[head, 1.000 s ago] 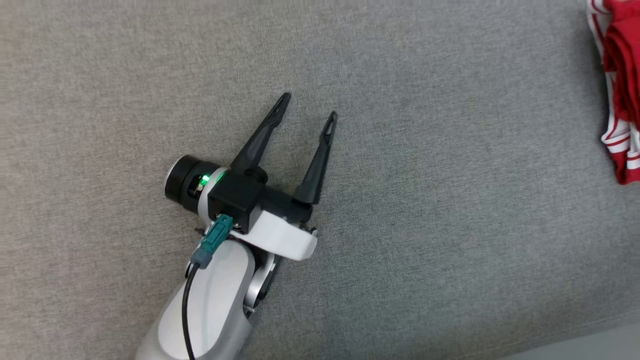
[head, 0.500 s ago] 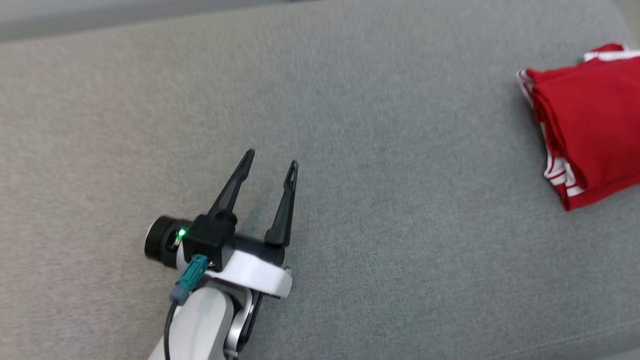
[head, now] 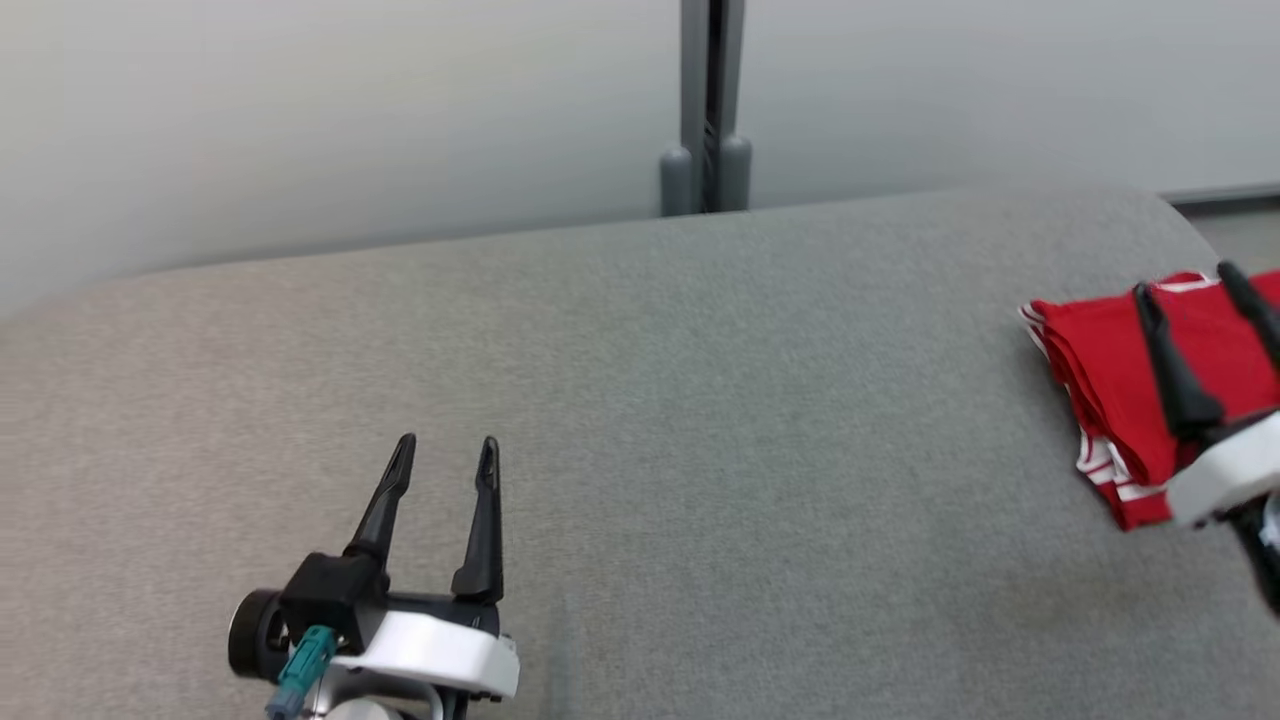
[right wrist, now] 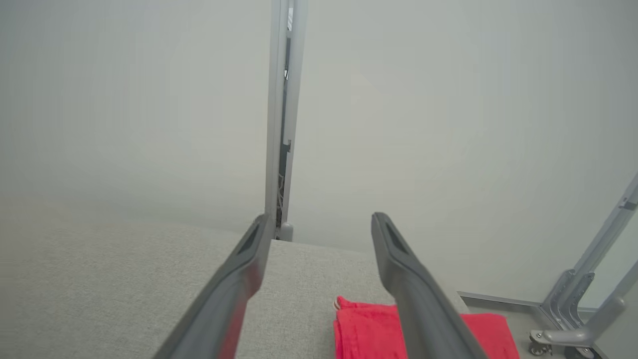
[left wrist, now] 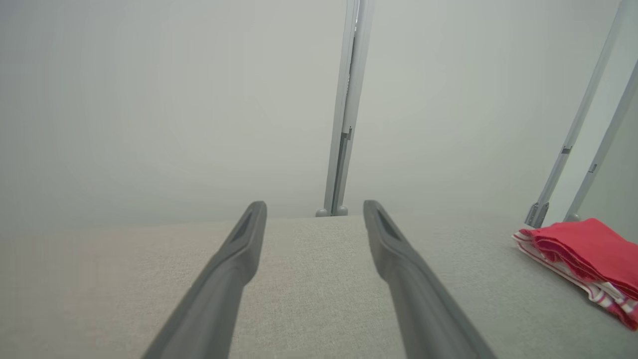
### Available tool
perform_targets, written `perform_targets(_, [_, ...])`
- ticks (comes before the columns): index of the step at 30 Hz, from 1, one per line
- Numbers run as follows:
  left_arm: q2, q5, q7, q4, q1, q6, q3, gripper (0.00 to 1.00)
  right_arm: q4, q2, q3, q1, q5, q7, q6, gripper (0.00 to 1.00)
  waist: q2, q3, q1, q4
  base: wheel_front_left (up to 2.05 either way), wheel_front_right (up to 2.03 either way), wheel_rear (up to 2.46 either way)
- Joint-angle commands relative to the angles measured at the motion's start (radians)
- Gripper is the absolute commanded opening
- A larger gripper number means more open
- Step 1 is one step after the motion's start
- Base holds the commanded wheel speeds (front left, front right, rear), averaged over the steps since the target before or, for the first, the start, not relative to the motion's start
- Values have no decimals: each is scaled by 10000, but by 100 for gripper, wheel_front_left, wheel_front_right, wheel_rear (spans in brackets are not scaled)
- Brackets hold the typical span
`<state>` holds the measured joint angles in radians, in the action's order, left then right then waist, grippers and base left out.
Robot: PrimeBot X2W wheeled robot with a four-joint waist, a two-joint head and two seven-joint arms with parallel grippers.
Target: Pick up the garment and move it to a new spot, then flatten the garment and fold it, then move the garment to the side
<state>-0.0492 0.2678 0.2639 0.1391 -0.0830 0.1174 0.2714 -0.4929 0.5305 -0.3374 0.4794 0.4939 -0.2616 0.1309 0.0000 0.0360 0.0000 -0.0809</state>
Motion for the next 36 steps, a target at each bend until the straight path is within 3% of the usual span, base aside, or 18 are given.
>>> perform_targets(1, [-42, 2, -6, 0, 180, 38, -113, 100, 380, -304, 446, -574, -402, -46, -3, 100, 0, -408, 0, 375, 0, 0, 0])
perform_targets(5, [-43, 47, -6, 114, 576, 45, -458, 100, 1331, -1252, 1724, -1783, -1377, -46, -3, 100, 0, -683, 0, 498, 0, 0, 0])
perform_targets(10, [-46, 35, -6, 156, 984, 30, -746, 100, 2057, -2359, 2580, -2923, -2191, -46, -3, 100, 0, -868, 0, 634, 0, 0, 0])
perform_targets(18, [-43, -3, -6, 275, 1288, 145, -826, 100, 2410, -3318, 2458, -3961, -2848, -46, -3, 100, 0, -968, 0, 770, 0, 0, 0])
perform_targets(30, [-45, -6, -6, 316, 1384, 234, -748, 100, 2349, -3664, 2334, -4262, -3130, -46, -3, 100, 0, -1007, 0, 816, 0, 0, 0])
perform_targets(36, [-45, 87, -6, 206, 1337, 515, -720, 100, 2319, -3608, 2335, -4218, -3014, -46, -3, 100, 0, -987, 0, 833, 0, 0, 0])
